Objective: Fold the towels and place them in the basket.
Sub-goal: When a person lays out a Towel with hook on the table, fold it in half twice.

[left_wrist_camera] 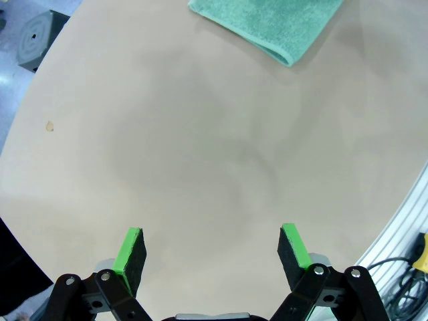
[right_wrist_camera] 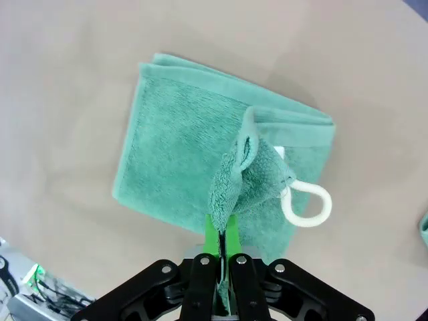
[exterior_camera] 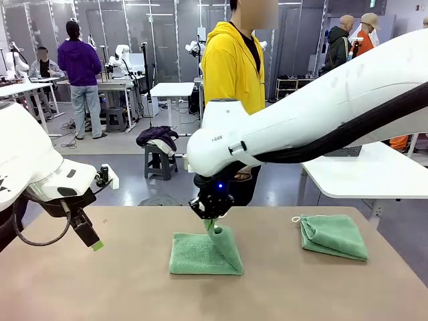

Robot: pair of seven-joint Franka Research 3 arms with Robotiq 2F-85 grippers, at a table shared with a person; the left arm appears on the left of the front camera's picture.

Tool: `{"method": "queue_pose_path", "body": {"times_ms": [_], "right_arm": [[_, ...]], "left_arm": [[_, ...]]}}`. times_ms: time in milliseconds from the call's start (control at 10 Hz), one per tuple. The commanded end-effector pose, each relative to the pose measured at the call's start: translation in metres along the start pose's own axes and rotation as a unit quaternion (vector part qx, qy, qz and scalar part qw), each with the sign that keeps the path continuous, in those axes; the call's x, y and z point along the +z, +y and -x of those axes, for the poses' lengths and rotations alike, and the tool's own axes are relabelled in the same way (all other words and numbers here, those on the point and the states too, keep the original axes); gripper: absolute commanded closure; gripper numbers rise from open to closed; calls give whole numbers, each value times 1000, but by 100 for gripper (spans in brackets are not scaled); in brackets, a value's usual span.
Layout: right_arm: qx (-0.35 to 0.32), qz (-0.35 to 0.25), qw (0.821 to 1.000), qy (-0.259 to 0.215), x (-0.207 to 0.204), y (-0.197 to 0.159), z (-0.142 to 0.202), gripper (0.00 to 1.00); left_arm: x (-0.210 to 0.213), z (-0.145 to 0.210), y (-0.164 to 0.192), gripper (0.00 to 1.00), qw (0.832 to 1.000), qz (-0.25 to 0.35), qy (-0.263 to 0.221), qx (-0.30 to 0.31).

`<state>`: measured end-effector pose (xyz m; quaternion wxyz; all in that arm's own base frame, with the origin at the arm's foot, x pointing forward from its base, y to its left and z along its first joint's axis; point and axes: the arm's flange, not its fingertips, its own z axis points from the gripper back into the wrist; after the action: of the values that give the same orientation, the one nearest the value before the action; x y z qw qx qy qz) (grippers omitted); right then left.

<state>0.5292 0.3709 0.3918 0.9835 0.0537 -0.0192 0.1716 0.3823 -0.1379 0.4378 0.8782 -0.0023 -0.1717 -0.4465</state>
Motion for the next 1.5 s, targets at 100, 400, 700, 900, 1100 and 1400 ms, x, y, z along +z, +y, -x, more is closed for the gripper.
{"method": "queue_pose_path", "body": {"times_ms": [100, 400, 700, 900, 1100, 1400], "right_arm": [[-32, -29, 999, 5, -19, 25, -20, 100], [-32, -33, 999, 8, -47, 39, -26, 100], [-29, -33, 999, 9, -52, 38, -27, 61], [-24, -36, 999, 10, -49, 38, -21, 26], [-22, -42, 999, 6, -43, 39, -17, 0], [-32, -70, 997, -8, -33, 27, -12, 8]], "left_arm": [[-1, 0, -2, 0, 1000, -2, 3, 8], [-1, 0, -2, 0, 1000, -2, 3, 8], [-1, 0, -2, 0, 1000, -2, 3, 8], [-1, 0, -2, 0, 1000, -2, 3, 8], [-1, 0, -2, 0, 1000, -2, 3, 8], [-1, 0, -2, 0, 1000, -2, 3, 8]]}}
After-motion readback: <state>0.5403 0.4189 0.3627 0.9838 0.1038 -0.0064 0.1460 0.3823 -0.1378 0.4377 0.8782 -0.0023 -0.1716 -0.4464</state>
